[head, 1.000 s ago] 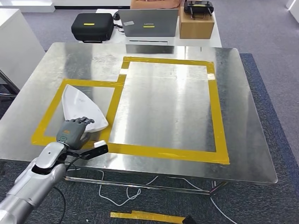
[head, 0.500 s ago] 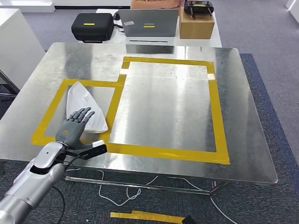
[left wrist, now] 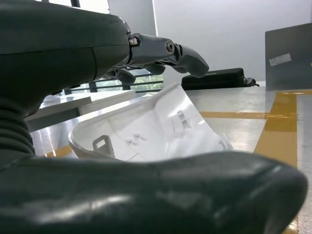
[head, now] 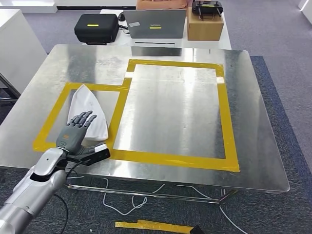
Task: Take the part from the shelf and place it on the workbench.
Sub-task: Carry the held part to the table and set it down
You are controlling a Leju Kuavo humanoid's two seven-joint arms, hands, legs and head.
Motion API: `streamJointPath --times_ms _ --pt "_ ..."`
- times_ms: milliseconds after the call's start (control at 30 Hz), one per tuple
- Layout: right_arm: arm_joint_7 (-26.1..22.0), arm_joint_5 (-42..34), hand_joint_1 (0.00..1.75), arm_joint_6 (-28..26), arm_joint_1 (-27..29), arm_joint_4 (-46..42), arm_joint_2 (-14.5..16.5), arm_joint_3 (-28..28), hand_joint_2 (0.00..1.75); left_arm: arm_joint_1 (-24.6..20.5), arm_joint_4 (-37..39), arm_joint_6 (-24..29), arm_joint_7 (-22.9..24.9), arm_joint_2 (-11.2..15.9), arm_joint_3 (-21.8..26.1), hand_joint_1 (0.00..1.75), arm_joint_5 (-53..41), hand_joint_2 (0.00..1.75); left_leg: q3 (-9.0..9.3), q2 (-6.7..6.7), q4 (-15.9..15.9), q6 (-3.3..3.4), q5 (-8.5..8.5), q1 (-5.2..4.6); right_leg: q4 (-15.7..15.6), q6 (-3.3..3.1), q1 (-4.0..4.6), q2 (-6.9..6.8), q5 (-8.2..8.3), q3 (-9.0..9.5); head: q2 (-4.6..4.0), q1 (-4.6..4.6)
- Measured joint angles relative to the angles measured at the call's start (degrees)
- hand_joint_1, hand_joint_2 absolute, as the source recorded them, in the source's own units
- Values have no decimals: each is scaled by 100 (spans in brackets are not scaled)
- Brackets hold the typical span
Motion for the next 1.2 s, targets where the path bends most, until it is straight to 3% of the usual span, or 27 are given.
streamJointPath --times_ms 500,700,833,900,967,1033,1067,1100,1167,1200 --pt "-2 -7 0 -4 20 -3 -5 2 0 8 25 -14 14 43 99 0 70 0 -3 0 14 17 -14 -12 -3 8 -13 -1 -1 2 0 -1" --pt "-3 -7 0 -1 20 -3 -5 3 0 8 105 17 17 56 141 0 86 0 -12 0 71 81 -56 -17 -4 48 -17 -4 -20 22 1 -1" --pt "-3 -9 0 14 16 -3 -10 11 0 5 168 28 5 65 180 0 126 0 14 10 30 148 -17 5 -3 122 -20 -6 -48 27 1 -1" --pt "-1 -10 0 28 16 -4 -21 20 0 -1 192 29 3 64 195 0 140 0 42 26 -40 182 41 44 302 159 -13 -7 -293 -105 1 16" --pt "3 -11 0 37 19 -5 -37 36 0 4 227 34 0 62 197 0 150 0 29 35 -49 190 50 51 1037 190 -19 -9 -702 -416 0 30" --pt "7 -13 0 43 28 -5 -47 51 0 24 278 38 -4 56 197 0 153 0 12 40 -48 183 56 55 1565 221 -29 -13 -871 -626 0 31" --pt "9 -14 0 44 31 -5 -51 57 0 31 302 39 -5 54 197 0 154 0 7 40 -46 175 60 60 1517 234 -36 -17 -786 -579 1 32" --pt "11 -15 0 44 31 -5 -57 61 0 37 324 39 -5 51 198 0 156 0 4 40 -43 161 65 69 1256 246 -47 -21 -619 -422 1 32" --pt "15 -16 0 44 18 -13 -69 71 0 38 358 39 -5 50 212 0 164 0 -15 31 -18 111 71 77 486 267 -68 -17 -300 41 1 37" --pt "16 -18 0 45 11 -22 -72 77 0 35 374 40 -5 52 225 0 168 0 -33 24 4 74 76 73 207 261 -74 -4 -224 206 0 36"
